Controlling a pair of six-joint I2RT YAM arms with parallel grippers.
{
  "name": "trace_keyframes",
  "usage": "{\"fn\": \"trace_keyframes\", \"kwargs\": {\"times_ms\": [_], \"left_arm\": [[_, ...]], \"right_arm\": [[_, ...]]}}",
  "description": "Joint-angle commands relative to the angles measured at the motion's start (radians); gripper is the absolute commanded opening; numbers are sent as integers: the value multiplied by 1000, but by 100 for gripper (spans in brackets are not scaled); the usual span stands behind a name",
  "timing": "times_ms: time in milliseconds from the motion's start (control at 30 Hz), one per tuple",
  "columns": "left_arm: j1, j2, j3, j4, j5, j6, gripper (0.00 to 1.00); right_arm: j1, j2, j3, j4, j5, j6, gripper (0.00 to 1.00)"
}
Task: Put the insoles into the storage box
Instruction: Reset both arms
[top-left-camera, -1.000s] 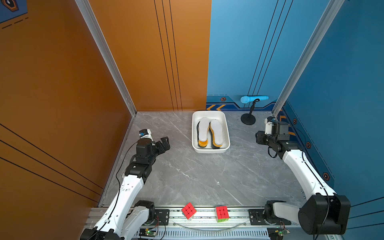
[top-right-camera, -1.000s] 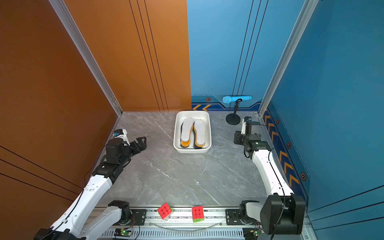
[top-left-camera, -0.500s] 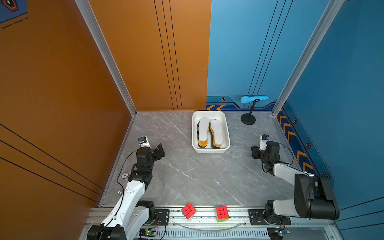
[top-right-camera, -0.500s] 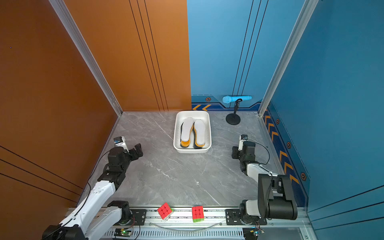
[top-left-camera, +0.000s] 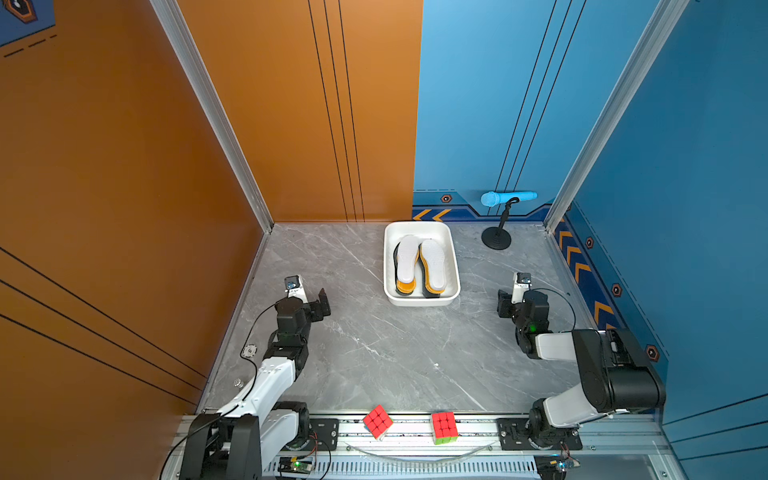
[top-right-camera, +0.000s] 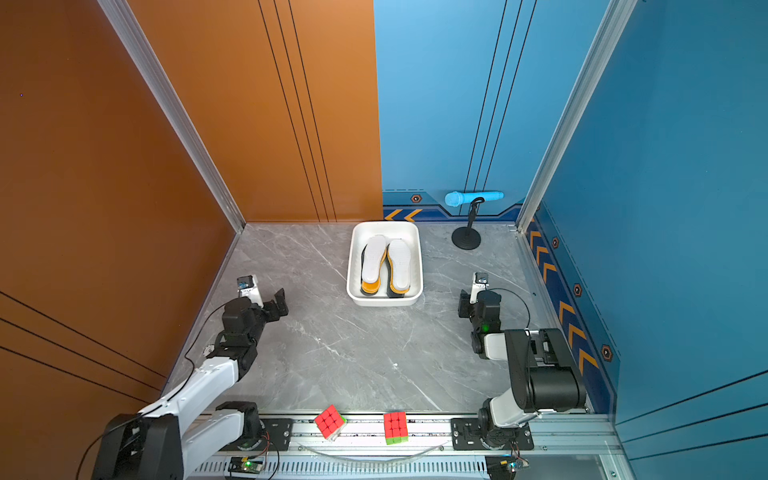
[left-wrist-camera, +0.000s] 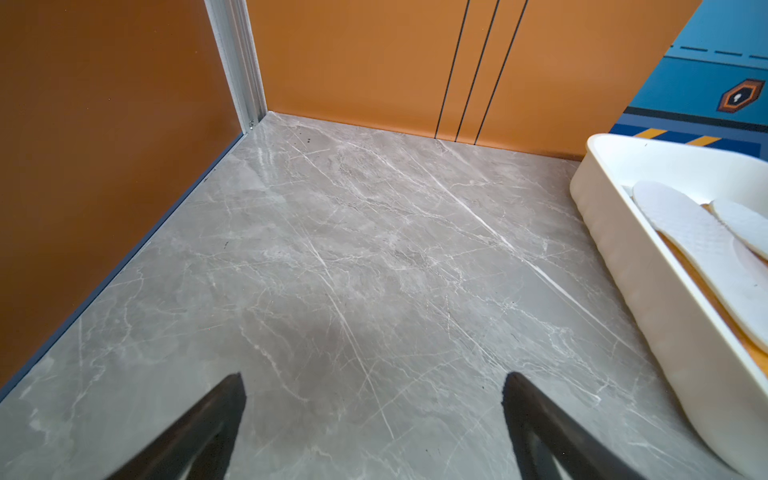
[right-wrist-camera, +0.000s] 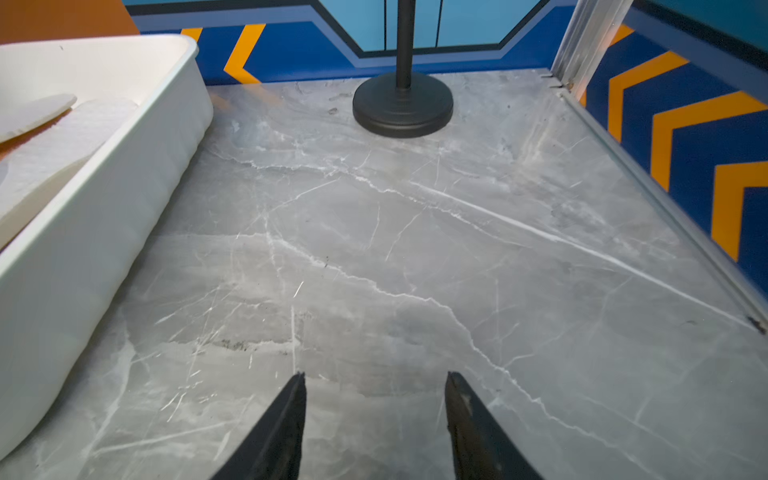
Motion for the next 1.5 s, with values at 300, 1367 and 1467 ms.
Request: {"fn": "trace_keyframes", "kwargs": {"times_ms": [300, 1367, 1467], "left_arm": [[7, 256, -12, 334, 48, 98, 98], [-22, 500, 56, 466, -88, 137, 98], [-25, 500, 62, 456, -88, 144, 98]], "right_arm": [[8, -1, 6, 59, 59, -7, 62], [8, 0, 9, 54, 68, -6, 100], [8, 0, 9, 53, 68, -5, 100]]}}
